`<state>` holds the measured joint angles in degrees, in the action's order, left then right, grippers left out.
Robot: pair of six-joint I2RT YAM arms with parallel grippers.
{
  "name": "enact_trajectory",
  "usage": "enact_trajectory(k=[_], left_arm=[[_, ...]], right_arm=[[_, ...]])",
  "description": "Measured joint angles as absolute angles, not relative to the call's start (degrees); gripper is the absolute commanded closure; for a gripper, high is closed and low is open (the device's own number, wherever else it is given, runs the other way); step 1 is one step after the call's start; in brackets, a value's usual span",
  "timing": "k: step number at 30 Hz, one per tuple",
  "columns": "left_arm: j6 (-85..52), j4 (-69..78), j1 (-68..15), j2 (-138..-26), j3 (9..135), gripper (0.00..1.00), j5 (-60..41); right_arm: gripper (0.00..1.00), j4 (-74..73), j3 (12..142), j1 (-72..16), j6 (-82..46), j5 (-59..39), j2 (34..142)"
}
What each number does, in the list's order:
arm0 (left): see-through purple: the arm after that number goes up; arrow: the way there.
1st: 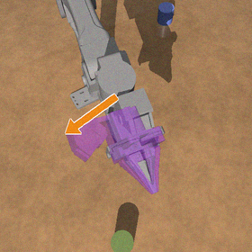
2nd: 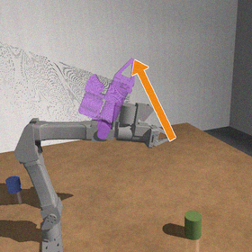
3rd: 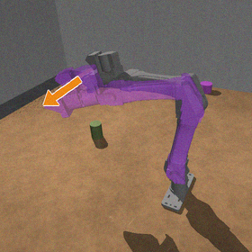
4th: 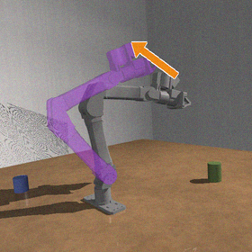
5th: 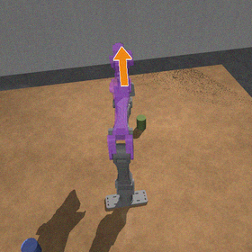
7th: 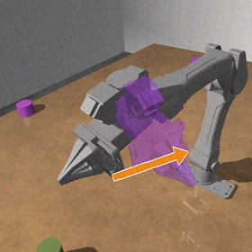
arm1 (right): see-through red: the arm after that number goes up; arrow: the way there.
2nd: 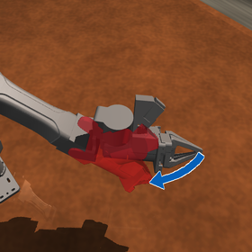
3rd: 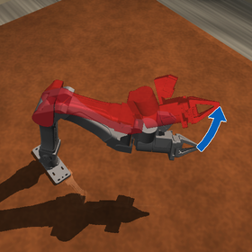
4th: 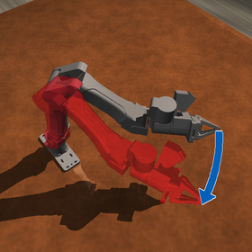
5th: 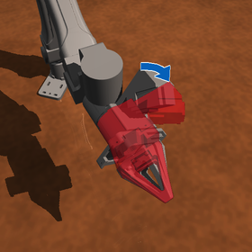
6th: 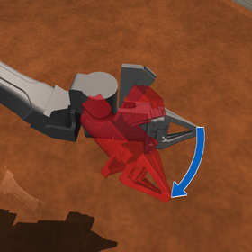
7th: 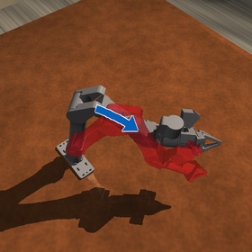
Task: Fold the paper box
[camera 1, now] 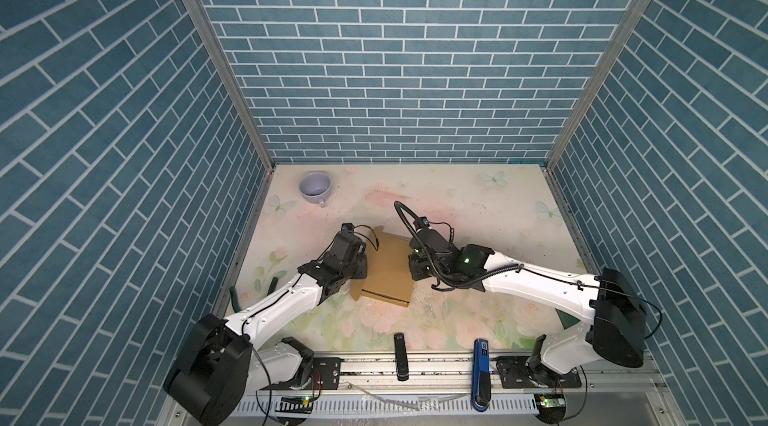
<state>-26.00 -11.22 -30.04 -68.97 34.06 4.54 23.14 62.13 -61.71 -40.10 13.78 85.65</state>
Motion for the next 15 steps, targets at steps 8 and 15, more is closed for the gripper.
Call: enact_trajectory(k=[8,15], left_arm=[[-24.2,-11.2,-28.7,-73.5,35.4,0.69,2.7],[-23.7,-11.2,-26.6,-74.8,35.4,0.73,2.2]], right_arm=[[0.78,26.7,58.0,-61.5,-44.2,15.5,85.1],[0.77,27.3,58.0,-61.4,-45.7,16.3,84.9]])
